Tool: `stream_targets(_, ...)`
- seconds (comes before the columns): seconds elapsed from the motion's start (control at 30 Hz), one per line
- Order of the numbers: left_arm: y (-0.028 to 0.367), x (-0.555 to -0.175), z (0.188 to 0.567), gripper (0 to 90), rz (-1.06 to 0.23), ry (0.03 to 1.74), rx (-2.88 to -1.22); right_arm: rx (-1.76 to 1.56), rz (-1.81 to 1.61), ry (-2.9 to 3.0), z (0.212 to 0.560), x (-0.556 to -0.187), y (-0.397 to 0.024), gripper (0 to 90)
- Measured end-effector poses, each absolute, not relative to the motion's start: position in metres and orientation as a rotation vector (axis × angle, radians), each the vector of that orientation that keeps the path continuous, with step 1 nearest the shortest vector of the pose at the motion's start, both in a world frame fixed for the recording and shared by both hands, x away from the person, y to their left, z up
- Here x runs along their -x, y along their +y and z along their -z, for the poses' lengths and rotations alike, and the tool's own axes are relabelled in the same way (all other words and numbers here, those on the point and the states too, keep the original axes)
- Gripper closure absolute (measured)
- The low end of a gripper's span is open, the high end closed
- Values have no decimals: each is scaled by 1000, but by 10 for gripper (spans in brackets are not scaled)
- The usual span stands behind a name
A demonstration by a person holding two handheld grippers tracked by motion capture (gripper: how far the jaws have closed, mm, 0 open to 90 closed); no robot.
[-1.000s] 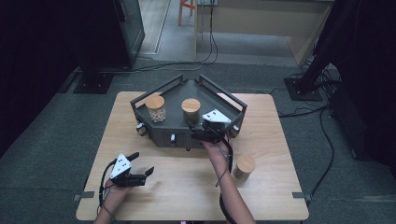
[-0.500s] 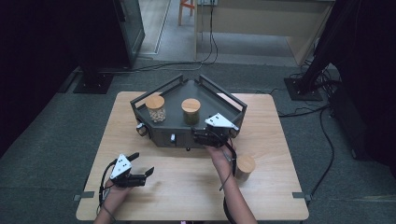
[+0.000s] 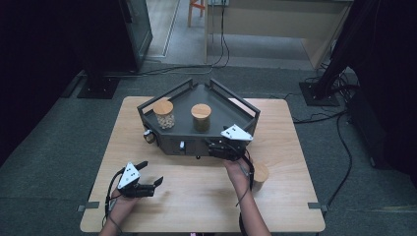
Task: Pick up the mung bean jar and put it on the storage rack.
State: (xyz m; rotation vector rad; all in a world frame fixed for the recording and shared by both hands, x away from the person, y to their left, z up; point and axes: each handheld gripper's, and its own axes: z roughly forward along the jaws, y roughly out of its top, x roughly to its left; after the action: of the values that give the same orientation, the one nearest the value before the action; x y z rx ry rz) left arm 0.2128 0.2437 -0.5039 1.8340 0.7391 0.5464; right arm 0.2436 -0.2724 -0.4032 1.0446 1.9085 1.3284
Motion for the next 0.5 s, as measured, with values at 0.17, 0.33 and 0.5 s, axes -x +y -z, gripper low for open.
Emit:
stream_targets(0.17, 244, -213, 504, 108, -548, 739, -1835, -1040, -1337, 1903, 405, -238, -277, 170)
stream_targets(0.33, 243, -212, 504, 109, -549, 739, -1837, -1043, -1332, 1900, 409, -233, -281, 171)
stream_targets(0.5, 244, -213, 504, 109, -547, 740, -1838, -1057, -1339, 1898, 413, -231, -286, 171)
